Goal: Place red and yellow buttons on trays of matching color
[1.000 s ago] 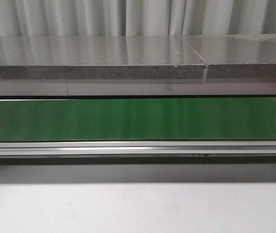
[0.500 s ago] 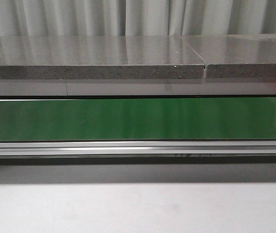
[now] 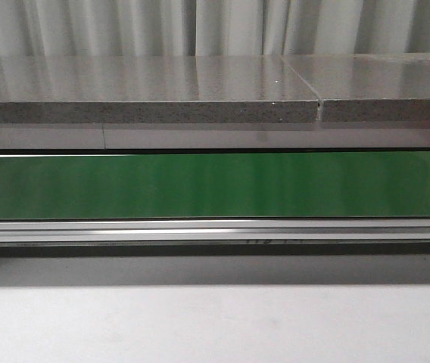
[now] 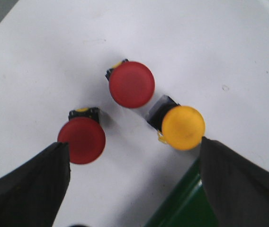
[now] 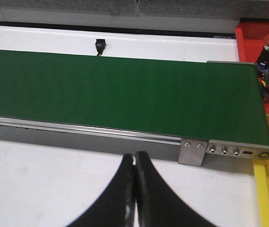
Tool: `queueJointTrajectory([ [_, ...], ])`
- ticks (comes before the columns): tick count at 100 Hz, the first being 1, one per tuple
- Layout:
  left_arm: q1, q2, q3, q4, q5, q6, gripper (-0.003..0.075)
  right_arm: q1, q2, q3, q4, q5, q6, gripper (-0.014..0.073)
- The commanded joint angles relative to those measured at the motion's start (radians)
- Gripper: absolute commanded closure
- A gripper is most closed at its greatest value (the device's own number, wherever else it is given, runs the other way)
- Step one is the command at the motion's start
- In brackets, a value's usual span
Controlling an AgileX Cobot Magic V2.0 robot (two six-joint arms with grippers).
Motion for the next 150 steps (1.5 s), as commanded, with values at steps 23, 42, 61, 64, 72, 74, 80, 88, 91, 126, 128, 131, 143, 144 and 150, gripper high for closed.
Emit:
queueJointTrajectory([
  [23, 0.018, 0.053, -0.037, -0.004, -0.124, -0.022, 0.0169, 0.000, 0.007, -0.025, -0.006, -0.071, -0.006, 0.0658],
  [42, 0.018, 0.110, -0.057, -0.012, -0.143, -0.024, 0.0169, 0.000, 0.007, -0.025, -0.006, -0.071, -0.006, 0.0658],
  [61, 0.018, 0.144, -0.066, -0.014, -0.160, -0.024, 0.0169, 0.000, 0.007, -0.025, -0.006, -0.071, -0.006, 0.0658],
  [64, 0.018, 0.148, -0.066, -0.014, -0.160, -0.024, 0.0169, 0.000, 0.007, -0.025, -0.006, -0.071, -0.006, 0.0658],
  [72, 0.018, 0.158, -0.066, -0.014, -0.158, -0.024, 0.0174, 0.000, 0.007, -0.025, -0.006, -0.071, -0.006, 0.0658],
  [74, 0.018, 0.160, -0.066, -0.014, -0.155, -0.024, 0.0180, 0.000, 0.007, -0.025, -0.006, -0.071, -0.006, 0.0658],
  [80, 0.018, 0.167, -0.066, -0.014, -0.153, -0.024, 0.0199, 0.000, 0.007, -0.025, -0.006, -0.071, -0.006, 0.0658],
  [88, 0.016, 0.167, -0.066, -0.015, -0.158, -0.024, 0.0255, 0.000, 0.007, -0.025, -0.006, -0.071, -0.006, 0.0658],
  [91, 0.016, 0.167, -0.066, -0.015, -0.159, -0.024, 0.0279, 0.000, 0.007, -0.025, -0.006, -0.071, -0.006, 0.0658],
  [126, 0.016, 0.162, -0.066, -0.005, -0.155, -0.001, 0.0496, 0.000, 0.007, -0.025, -0.006, -0.071, -0.006, 0.0658],
  [128, 0.016, 0.157, -0.066, 0.000, -0.153, 0.008, 0.0496, 0.000, 0.007, -0.025, -0.006, -0.071, -0.006, 0.0658],
  [131, 0.016, 0.152, -0.066, 0.003, -0.148, 0.022, 0.0496, 0.000, 0.007, -0.025, -0.006, -0.071, -0.006, 0.0658],
  [143, 0.016, 0.117, -0.066, 0.031, -0.124, 0.039, 0.0496, 0.000, 0.007, -0.025, -0.006, -0.071, -0.006, 0.0658],
  [144, 0.016, 0.116, -0.066, 0.031, -0.122, 0.043, 0.0496, 0.000, 0.007, -0.025, -0.006, -0.071, -0.006, 0.0658],
  [150, 0.016, 0.089, -0.059, 0.025, -0.116, 0.072, 0.0496, 0.000, 0.007, -0.025, -0.006, -0.071, -0.006, 0.0658],
])
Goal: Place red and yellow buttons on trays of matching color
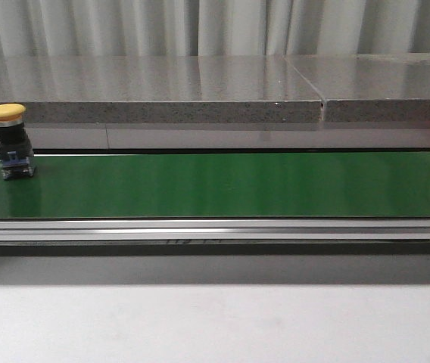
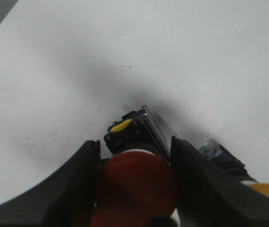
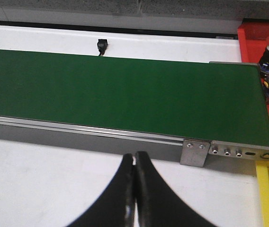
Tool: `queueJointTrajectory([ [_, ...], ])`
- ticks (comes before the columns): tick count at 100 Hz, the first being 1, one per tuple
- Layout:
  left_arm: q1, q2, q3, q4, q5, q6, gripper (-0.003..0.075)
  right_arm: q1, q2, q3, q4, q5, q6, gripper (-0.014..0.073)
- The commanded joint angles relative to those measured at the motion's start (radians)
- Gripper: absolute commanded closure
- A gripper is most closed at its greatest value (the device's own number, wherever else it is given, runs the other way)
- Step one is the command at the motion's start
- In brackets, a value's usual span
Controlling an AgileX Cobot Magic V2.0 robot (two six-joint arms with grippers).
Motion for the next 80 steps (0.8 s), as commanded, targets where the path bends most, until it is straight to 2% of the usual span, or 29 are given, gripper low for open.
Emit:
queueJointTrajectory([
  [1, 0.000, -0.110, -0.022, 0.000, -0.004, 0.032, 0.0496, 0.000, 0.007, -0.025, -0.006, -0.071, -0.006, 0.0658],
  [19, 0.000, -0.239, 0.047, 0.000, -0.038, 0.072, 0.0496, 0.000, 0.007, -0.025, -0.006, -0.071, -0.006, 0.0658],
  [45, 0.000, -0.507, 0.261, -0.027, -0.098, 0.142, 0.0497, 0.000, 0.007, -0.025, -0.006, -0.072, -0.006, 0.0658],
  [59, -0.004, -0.617, 0.342, -0.091, -0.093, 0.178, 0.0497, 0.000, 0.007, -0.025, -0.006, -0.074, -0.006, 0.0658],
  [80, -0.061, -0.655, 0.362, -0.096, -0.031, 0.215, 0.0497, 0.000, 0.007, -0.025, -0.006, -0.077, -0.006, 0.0658],
])
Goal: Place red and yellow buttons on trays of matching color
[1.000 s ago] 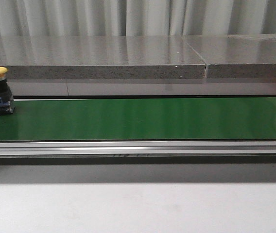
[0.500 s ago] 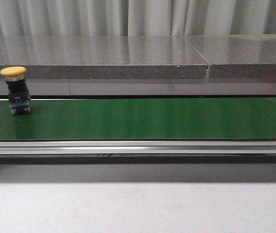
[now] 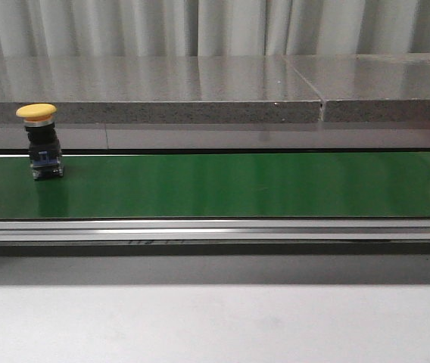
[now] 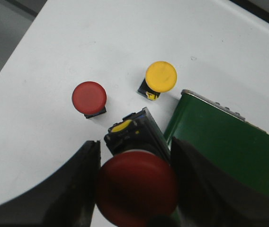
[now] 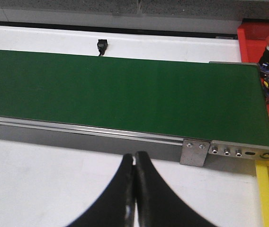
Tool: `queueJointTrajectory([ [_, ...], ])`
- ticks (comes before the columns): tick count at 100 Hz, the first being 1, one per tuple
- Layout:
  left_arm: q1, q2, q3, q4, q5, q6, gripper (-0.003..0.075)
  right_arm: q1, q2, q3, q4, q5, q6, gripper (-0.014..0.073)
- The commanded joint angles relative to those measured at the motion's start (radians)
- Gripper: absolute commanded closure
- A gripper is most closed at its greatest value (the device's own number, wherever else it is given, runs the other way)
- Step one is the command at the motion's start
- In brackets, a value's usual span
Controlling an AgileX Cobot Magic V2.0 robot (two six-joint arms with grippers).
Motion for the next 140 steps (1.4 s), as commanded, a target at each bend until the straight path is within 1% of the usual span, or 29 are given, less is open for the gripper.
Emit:
queueJointTrajectory([
  [1, -0.033, -0.046, -0.020, -0.024, -0.017, 0.011, 0.0497, 0.000, 0.007, -0.025, -0.006, -0.077, -0.006, 0.0658],
  [18, -0.099, -0.033, -0.014, 0.004, 0.015, 0.016, 0.0497, 0.000, 0.007, -0.025, -0.006, -0.077, -0.006, 0.0658],
  [43, -0.180, 0.059, -0.014, 0.031, 0.025, 0.016, 0.0497, 0.000, 0.007, -0.025, -0.006, -0.077, -0.006, 0.0658],
  [72, -0.199, 0.123, -0.014, 0.041, 0.030, 0.016, 0.0494, 0.000, 0.007, -0.025, -0.006, -0.077, -0.006, 0.0658],
  [77, -0.199, 0.127, -0.014, 0.046, 0.030, 0.016, 0.0475, 0.000, 0.007, -0.025, -0.006, -0.077, -0.006, 0.0658],
  [81, -0.199, 0.129, -0.014, 0.049, 0.032, 0.016, 0.0443, 0.000, 0.007, -0.025, -0.006, -0.077, -0.006, 0.0658],
  [95, -0.199, 0.141, -0.014, 0.049, 0.032, 0.016, 0.0290, 0.000, 0.007, -0.025, -0.006, -0.077, -0.006, 0.0658],
  [102, -0.199, 0.143, -0.014, 0.047, 0.029, 0.016, 0.0246, 0.000, 0.007, -0.025, -0.006, -0.077, -0.006, 0.0658],
  [119, -0.202, 0.135, -0.016, 0.046, -0.012, 0.019, 0.0237, 0.000, 0.007, -0.025, -0.006, -0.077, -0.006, 0.0658],
  [123, -0.206, 0.127, -0.016, 0.043, -0.031, 0.050, 0.0237, 0.000, 0.007, -0.025, -0.006, -0.077, -0.006, 0.0658],
  [140, -0.263, 0.056, -0.016, 0.055, -0.110, 0.098, 0.0240, 0.000, 0.007, -0.025, -0.006, -0.077, -0.006, 0.0658],
])
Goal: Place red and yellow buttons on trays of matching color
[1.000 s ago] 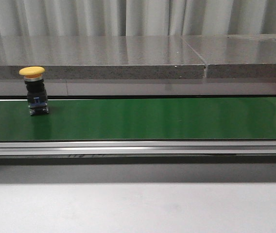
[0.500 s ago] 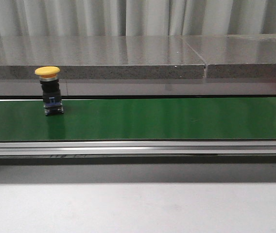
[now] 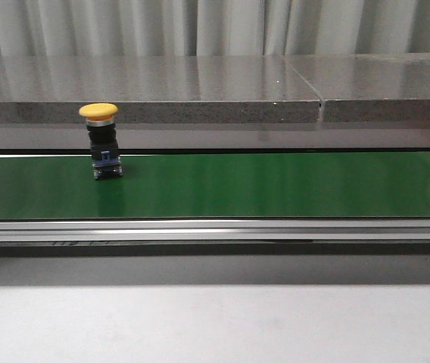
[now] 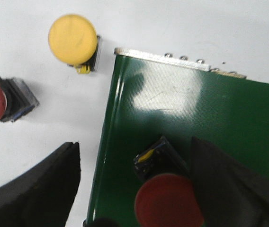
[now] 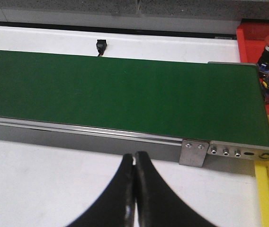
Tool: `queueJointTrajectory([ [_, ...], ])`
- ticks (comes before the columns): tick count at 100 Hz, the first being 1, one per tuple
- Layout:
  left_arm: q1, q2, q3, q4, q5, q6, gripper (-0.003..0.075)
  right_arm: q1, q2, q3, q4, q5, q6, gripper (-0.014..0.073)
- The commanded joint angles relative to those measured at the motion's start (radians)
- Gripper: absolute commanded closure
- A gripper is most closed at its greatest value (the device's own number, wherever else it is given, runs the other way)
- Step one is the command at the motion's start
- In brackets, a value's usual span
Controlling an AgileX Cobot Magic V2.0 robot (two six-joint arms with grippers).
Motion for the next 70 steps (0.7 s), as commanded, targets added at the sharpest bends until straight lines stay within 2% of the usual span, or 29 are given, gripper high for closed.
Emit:
queueJointTrajectory([
  [1, -0.041, -0.091, -0.028, 0.001, -0.075, 0.029, 0.0241, 0.000, 0.007, -0.025, -0.006, -0.075, -0.005, 0.0658],
  [11, -0.090, -0.138, -0.028, 0.026, -0.102, 0.066, 0.0267, 0.000, 0.007, -0.025, -0.006, -0.075, -0.005, 0.0658],
  [18, -0.126, -0.172, -0.028, 0.026, -0.111, 0.066, 0.0346, 0.000, 0.007, -0.025, -0.006, -0.075, -0.005, 0.0658],
  [38, -0.236, -0.274, 0.027, 0.033, -0.165, 0.070, 0.0736, 0.000, 0.007, -0.025, -0.006, -0.075, -0.005, 0.0658],
  [70, -0.349, -0.493, 0.243, 0.027, -0.289, 0.070, 0.0741, 0.000, 0.007, -0.025, -0.006, -0.075, -0.005, 0.0658],
])
